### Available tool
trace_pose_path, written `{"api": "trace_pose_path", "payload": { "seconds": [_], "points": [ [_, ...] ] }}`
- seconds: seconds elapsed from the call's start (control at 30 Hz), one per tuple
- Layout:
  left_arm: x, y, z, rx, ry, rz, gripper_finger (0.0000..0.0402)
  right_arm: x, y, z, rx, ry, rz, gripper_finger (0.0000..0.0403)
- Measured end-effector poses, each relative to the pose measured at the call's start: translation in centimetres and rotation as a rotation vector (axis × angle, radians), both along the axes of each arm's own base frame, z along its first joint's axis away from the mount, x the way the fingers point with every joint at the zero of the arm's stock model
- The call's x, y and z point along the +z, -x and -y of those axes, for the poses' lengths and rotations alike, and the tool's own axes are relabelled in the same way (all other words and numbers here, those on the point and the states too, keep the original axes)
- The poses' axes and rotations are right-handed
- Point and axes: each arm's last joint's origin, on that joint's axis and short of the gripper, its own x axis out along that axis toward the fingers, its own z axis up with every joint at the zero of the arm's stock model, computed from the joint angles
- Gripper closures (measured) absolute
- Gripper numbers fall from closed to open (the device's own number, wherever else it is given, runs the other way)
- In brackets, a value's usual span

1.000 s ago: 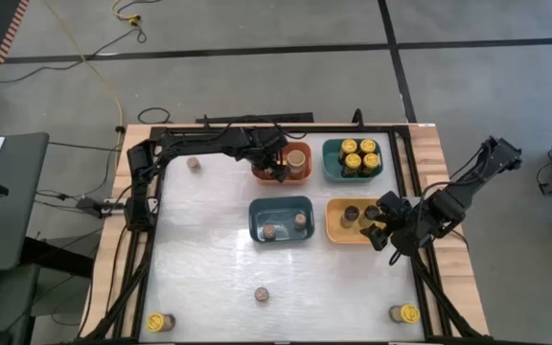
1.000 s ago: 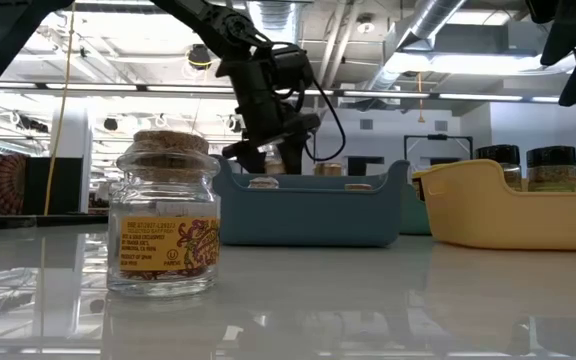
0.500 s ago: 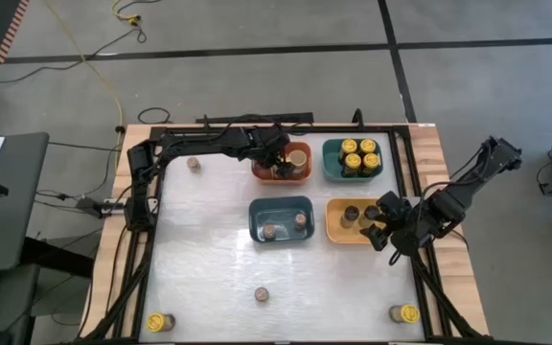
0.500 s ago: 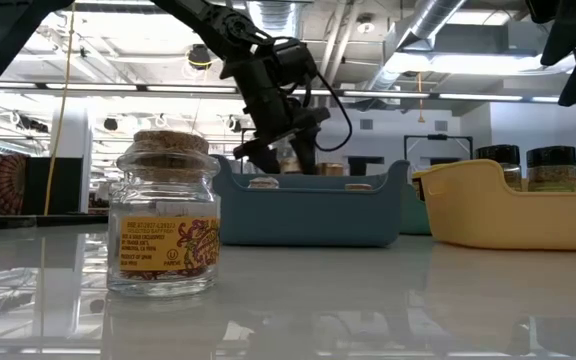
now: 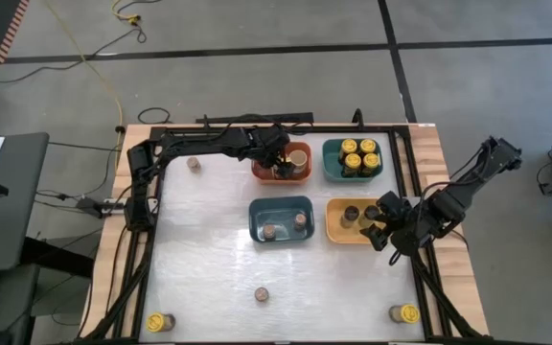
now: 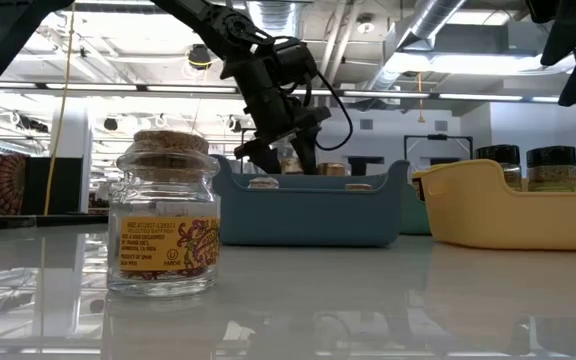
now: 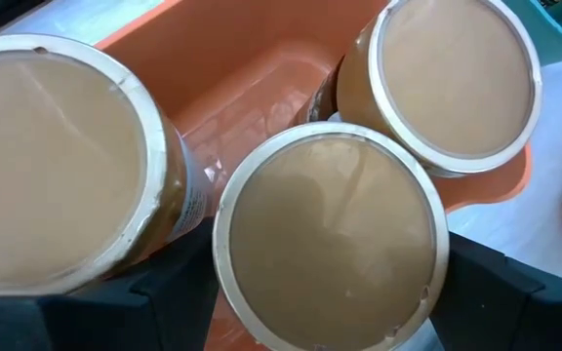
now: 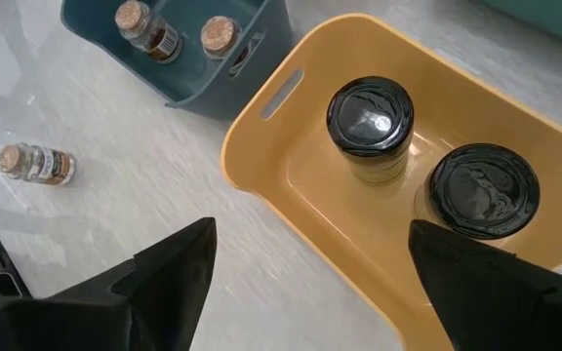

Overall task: Sort spices by type
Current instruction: Put the gold spice bottle into the orange bin, then put the brown spice bottle into the blue bin

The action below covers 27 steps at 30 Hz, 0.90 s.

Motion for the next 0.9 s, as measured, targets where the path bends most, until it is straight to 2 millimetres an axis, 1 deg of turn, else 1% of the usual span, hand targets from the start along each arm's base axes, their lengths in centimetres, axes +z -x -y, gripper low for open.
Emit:
{"api": "trace_pose_path", "payload": {
  "seconds": [0.2, 0.43, 0.53, 0.7, 0.9],
  "points": [
    [-0.1, 0.1, 0.0, 0.000, 0.005, -0.012, 0.0097, 0.0, 0.0, 0.0, 0.000, 0.000, 0.000, 0.0038],
    [-0.1, 0.2, 0.1, -0.007, 0.006, -0.025, 0.0050, 0.0, 0.0, 0.0, -0.001, 0.000, 0.000, 0.0038],
    [0.1, 0.1, 0.1, -0.014, 0.013, -0.015, 0.0039, 0.0, 0.0, 0.0, -0.001, 0.000, 0.000, 0.0038],
    [1.0, -0.1, 0.1, -0.026, 0.035, 0.014, 0.0039, 0.0, 0.0, 0.0, -0.001, 0.000, 0.000, 0.0038],
    [3.6, 0.2, 0.4, -0.068, 0.039, -0.025, 0.0039, 0.0, 0.0, 0.0, -0.001, -0.001, 0.000, 0.0038]
  ]
}}
